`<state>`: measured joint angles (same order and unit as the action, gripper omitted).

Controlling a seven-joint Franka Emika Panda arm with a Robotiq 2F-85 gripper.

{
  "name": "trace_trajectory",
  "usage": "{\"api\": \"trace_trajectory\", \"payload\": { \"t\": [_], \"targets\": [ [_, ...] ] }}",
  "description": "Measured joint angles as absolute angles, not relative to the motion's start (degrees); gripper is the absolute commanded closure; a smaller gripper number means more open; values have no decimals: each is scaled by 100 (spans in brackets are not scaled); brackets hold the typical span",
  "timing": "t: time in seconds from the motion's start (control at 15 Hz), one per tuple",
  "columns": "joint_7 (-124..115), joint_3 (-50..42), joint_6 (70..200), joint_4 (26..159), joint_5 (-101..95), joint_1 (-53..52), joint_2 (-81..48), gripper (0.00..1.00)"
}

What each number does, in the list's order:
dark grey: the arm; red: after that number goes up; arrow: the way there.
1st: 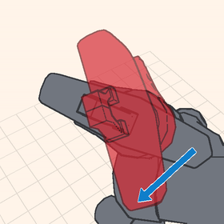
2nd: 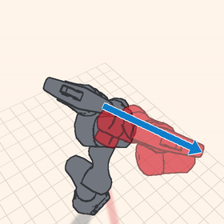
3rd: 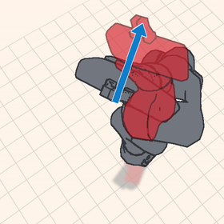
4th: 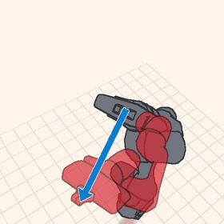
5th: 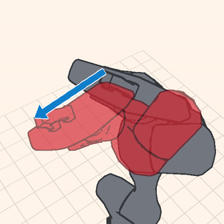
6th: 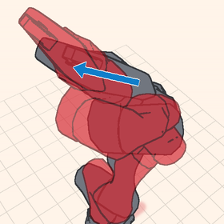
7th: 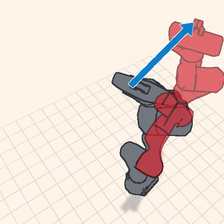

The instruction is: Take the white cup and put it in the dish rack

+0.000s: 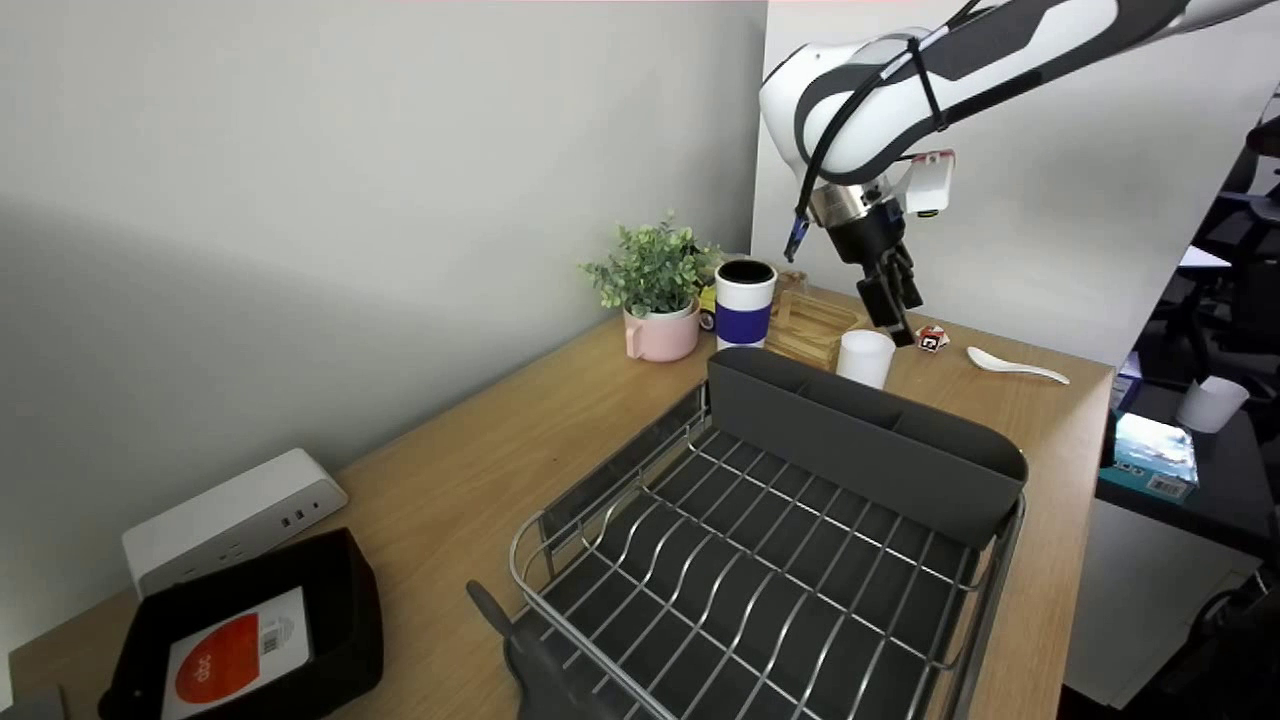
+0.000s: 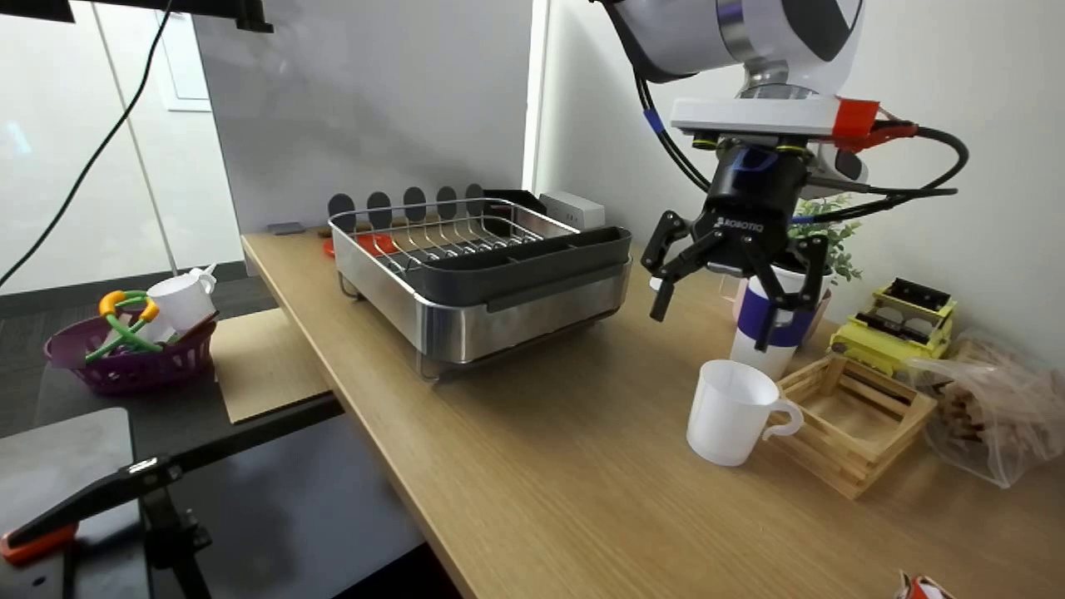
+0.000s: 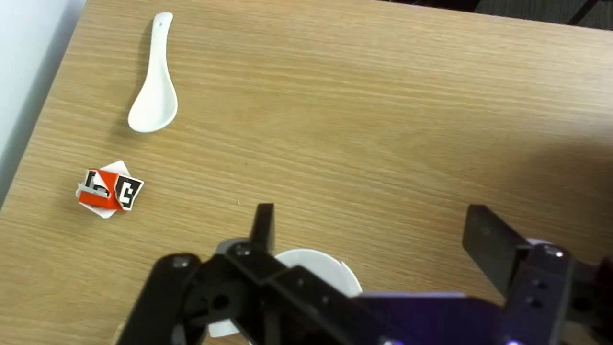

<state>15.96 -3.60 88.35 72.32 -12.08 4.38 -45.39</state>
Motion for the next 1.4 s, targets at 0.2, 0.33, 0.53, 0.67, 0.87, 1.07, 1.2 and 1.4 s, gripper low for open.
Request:
{"api": "trace_trajectory", "payload": {
  "t": [0.2,0.33,0.53,0.67,0.87,1.07,1.2,1.4],
  "targets": [
    [1596,-360,9160,7229,-1220,441,-4547,0],
    [1608,-360,9687,7224,-1328,441,-4564,0],
    [1686,-360,10347,7201,-1439,444,-4630,0],
    [1726,-359,10517,7131,-1425,447,-4716,0],
    [1802,-304,10514,7100,-1304,473,-4783,0],
    [1828,-244,10508,7102,-1144,494,-4797,0],
    [1828,-230,10506,7102,-1046,495,-4797,0],
    [1829,-213,10509,7109,-932,500,-4797,0]
  ]
}}
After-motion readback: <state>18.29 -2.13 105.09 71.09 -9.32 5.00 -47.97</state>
